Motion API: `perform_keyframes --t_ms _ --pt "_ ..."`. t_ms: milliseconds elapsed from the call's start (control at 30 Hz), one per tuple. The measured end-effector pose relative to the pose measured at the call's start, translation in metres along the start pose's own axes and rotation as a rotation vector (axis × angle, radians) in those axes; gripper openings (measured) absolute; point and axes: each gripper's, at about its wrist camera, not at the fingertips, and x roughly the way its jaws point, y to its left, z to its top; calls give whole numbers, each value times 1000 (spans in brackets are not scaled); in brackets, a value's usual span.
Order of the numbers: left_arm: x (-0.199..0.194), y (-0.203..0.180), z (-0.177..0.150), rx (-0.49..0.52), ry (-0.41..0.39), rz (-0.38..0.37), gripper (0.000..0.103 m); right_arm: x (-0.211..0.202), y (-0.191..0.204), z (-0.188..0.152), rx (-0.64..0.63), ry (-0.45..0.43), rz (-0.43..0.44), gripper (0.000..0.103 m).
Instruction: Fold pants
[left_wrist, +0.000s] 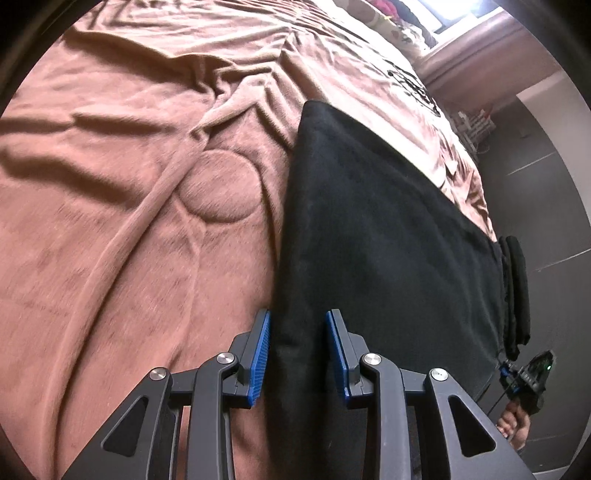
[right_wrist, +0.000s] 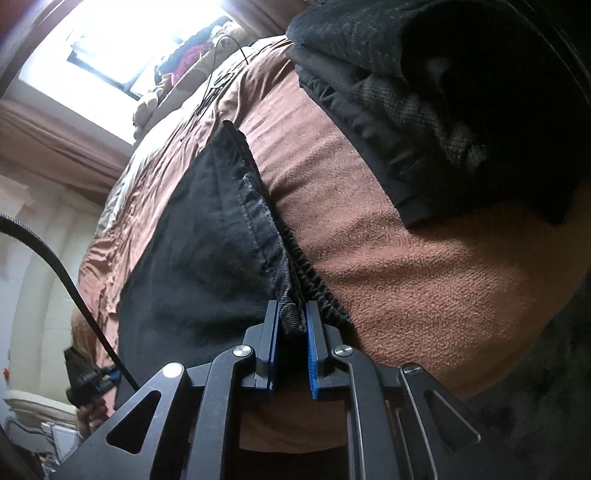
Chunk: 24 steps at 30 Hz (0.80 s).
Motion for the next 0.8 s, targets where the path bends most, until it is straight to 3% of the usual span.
perform_keyframes --t_ms 100,233,400,567,800 --pt "5 -2 11 -1 -3 -4 32 -5 4 0 -9 -2 -3 11" --pt "10 -2 19 -9 1 -17 32 -17 -5 1 51 -2 91 19" --pt "7 -2 24 -4 -14 -43 32 -45 -11 -6 63 -41 84 56" --pt "-3 -11 29 62 -16 -68 32 -37 -18 -17 88 1 138 57" --pt "12 -8 37 54 18 -52 32 9 -19 -18 141 62 196 57"
